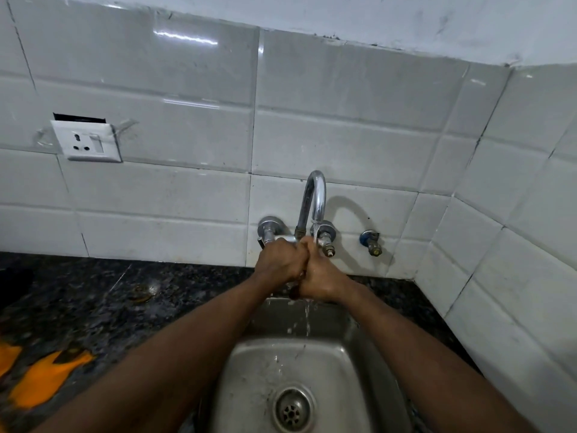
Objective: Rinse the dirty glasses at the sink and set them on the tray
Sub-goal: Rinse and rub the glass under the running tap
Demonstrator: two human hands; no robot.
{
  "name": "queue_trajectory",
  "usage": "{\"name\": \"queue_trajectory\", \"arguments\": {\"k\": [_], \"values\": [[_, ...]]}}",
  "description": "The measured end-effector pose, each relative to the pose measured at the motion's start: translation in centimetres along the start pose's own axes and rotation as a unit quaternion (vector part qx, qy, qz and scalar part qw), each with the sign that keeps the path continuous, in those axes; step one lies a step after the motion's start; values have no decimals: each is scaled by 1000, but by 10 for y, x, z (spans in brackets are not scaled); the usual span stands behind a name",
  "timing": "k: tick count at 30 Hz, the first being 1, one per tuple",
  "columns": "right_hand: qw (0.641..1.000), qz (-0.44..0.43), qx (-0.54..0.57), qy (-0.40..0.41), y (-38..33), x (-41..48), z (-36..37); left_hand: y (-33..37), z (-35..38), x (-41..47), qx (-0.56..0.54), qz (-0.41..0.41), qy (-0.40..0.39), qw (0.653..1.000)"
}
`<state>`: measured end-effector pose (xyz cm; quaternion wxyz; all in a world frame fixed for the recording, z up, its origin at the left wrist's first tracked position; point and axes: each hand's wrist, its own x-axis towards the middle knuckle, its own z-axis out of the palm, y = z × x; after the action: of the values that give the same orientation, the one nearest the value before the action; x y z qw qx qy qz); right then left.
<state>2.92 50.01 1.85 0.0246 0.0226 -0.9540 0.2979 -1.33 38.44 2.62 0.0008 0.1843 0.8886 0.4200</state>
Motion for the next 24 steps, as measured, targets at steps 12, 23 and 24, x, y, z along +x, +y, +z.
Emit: {"name": "queue_trajectory", "arguments": {"k": [12,23,24], "values": [[968,-3,123,218,5,-14,14,-12,-2,-2,-355,-278,-66,890],[934,20,111,340,-4,-11,12,-27,6,-15,-376,-316,-78,868],[927,29,132,350,-7,-11,13,-25,8,-18,-393,-315,-92,859]]}}
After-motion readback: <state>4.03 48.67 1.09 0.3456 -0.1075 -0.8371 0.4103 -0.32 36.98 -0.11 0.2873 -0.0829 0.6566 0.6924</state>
